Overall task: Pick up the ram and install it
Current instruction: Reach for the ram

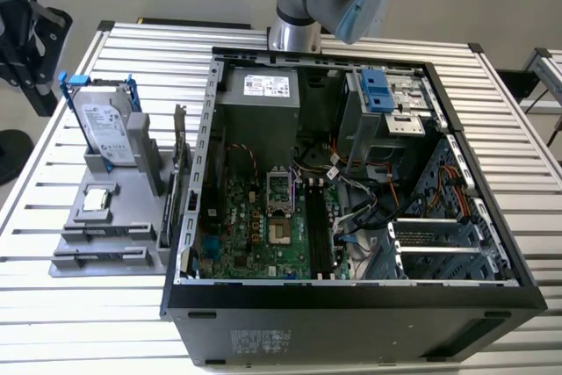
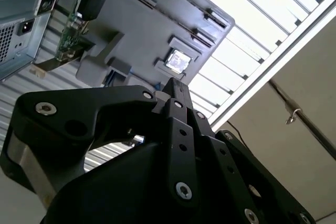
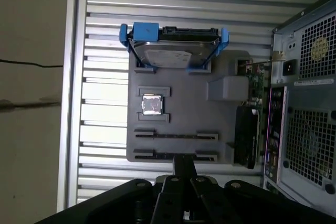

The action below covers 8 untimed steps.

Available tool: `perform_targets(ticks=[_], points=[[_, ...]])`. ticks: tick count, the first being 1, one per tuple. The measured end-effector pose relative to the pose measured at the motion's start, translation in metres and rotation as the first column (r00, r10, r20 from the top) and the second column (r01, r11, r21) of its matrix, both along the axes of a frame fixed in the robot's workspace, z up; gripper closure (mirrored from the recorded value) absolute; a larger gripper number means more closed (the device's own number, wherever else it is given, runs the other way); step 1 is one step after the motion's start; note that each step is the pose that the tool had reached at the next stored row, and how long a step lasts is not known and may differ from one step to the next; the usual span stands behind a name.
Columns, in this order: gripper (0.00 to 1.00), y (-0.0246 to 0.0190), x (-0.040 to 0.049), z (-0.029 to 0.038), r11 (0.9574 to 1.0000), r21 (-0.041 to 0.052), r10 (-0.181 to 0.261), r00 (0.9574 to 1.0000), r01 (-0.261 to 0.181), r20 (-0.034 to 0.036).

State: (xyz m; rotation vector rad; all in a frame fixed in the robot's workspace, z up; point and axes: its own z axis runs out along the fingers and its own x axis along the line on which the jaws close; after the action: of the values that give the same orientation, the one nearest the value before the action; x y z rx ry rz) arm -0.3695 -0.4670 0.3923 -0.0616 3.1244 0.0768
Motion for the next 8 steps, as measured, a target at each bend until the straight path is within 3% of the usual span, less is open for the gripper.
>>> perform_targets(ticks=[8], points=[[1.0, -0.0063, 0.0027, 0.0, 1.0, 0.0, 0.0, 1.0, 0.0, -0.0036]])
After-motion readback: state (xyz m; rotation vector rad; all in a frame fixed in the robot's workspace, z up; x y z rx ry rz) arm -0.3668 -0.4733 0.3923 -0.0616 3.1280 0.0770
